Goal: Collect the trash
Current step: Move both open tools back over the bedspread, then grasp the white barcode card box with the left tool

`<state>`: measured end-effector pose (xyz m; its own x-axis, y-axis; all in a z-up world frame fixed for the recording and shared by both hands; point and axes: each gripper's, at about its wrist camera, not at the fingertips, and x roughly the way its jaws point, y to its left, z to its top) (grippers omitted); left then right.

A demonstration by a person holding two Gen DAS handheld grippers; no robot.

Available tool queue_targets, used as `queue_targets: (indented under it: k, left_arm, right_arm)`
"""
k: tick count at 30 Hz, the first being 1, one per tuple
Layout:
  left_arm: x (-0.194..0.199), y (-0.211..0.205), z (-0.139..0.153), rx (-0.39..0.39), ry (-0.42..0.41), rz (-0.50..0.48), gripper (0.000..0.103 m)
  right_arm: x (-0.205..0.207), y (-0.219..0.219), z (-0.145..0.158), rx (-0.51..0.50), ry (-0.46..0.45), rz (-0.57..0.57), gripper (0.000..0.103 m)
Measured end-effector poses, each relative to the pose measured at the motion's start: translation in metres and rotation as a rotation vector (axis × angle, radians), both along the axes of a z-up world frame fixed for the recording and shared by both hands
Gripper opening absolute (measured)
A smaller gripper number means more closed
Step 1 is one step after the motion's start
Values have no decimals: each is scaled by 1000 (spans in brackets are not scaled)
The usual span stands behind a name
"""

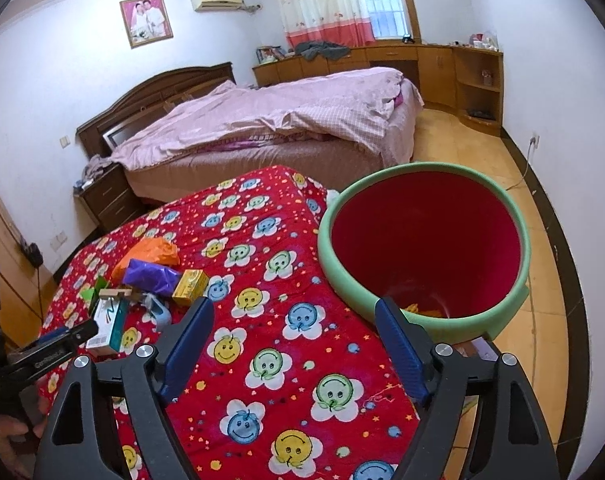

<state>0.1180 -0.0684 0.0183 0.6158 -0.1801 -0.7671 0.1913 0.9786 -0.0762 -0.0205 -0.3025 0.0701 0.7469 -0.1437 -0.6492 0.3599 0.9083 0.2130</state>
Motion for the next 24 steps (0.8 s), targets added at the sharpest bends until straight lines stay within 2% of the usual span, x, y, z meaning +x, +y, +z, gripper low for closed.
queue_targets:
  k: [5, 9, 17, 19, 21, 24]
  left_arm:
    - [16, -3, -16, 12, 33, 1, 70]
    - [24, -5, -18, -10, 34, -6, 70]
    - [32, -15, -33, 11, 76, -15, 70]
    - [32, -15, -33, 16, 69, -9, 67]
    - [31, -13, -32, 11, 60, -8, 53]
    - [28, -9, -28, -30, 58, -31, 51]
  right_arm:
    - [12, 2, -7, 3, 21, 16, 83]
    - [19, 4, -14, 8, 39, 29, 83]
    - [29, 8, -21, 18, 54, 58, 83]
    - [30, 9, -22, 19, 57, 63, 83]
    - [31, 10, -21, 18, 58, 67, 83]
    - [31, 12, -21, 16, 58, 75, 83]
